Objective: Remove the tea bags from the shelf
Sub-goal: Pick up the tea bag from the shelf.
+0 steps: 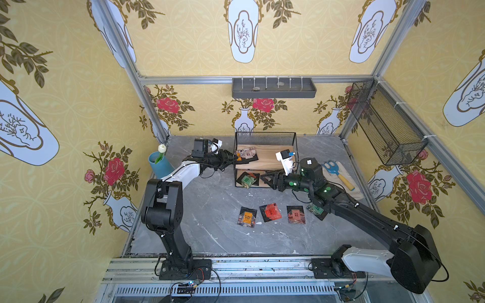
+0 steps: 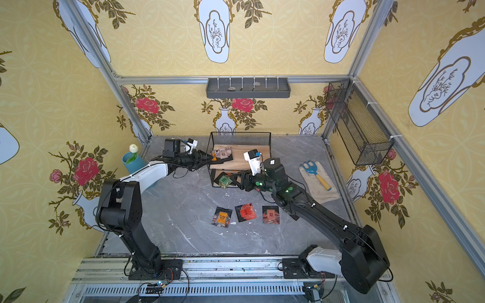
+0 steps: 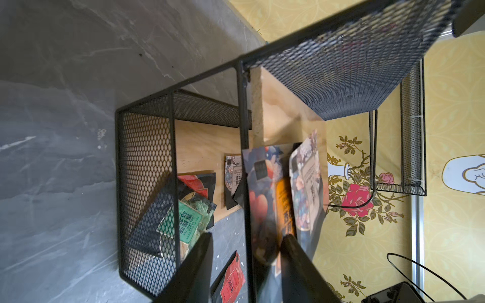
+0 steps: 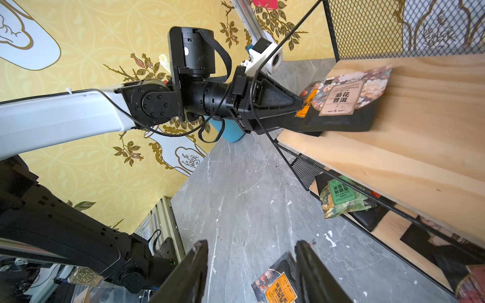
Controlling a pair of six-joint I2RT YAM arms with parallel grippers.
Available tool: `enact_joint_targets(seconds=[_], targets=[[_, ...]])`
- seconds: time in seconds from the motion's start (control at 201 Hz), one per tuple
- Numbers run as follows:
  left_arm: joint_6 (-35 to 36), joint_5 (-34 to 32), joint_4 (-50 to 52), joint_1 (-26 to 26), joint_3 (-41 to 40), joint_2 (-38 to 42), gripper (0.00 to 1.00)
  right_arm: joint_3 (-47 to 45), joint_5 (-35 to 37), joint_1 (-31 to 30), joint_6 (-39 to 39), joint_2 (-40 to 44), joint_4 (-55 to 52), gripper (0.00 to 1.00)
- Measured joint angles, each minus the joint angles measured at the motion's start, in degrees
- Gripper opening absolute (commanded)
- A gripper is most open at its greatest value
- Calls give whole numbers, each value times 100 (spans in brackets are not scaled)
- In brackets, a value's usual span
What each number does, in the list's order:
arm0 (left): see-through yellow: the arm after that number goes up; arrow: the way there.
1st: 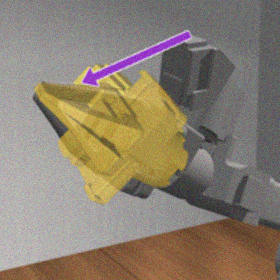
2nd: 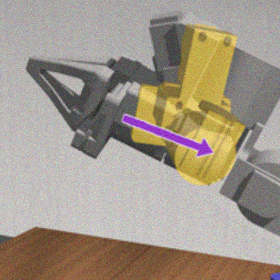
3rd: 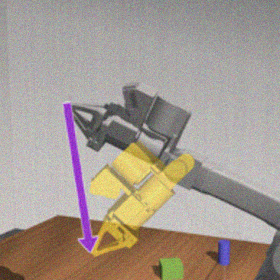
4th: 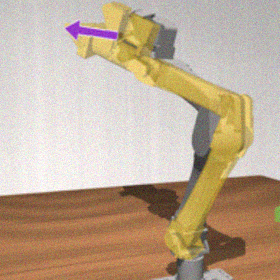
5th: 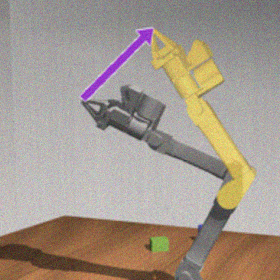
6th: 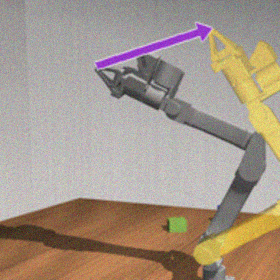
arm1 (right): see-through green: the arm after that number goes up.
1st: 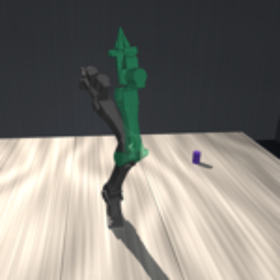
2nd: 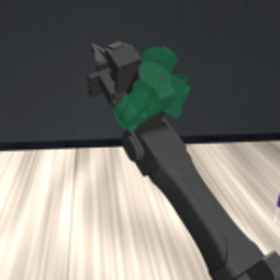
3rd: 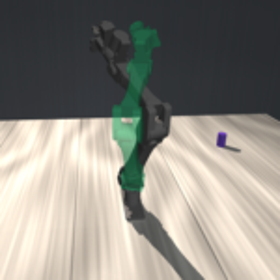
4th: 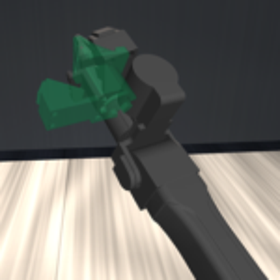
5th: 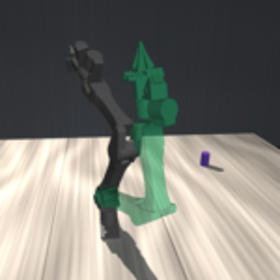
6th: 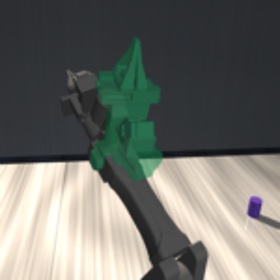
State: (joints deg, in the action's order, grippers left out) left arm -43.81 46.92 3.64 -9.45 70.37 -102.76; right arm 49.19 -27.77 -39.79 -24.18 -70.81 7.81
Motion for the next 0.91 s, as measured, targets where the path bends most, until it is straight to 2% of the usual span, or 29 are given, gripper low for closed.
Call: enact_joint_targets(seconds=[0.095,0.349,0.627,0.906], targets=[[20,4,-7,4,-4,37,35,-20,-9,4,-22,4,9,57],[22,66,-31,2,-79,157,15,-28,-13,35,-22,4,7,57],[7,114,-22,7,-83,326,1,-28,-35,57,-42,-39,35,57],[9,109,31,70,-114,573,0,-31,-59,72,-46,-37,138,57]])
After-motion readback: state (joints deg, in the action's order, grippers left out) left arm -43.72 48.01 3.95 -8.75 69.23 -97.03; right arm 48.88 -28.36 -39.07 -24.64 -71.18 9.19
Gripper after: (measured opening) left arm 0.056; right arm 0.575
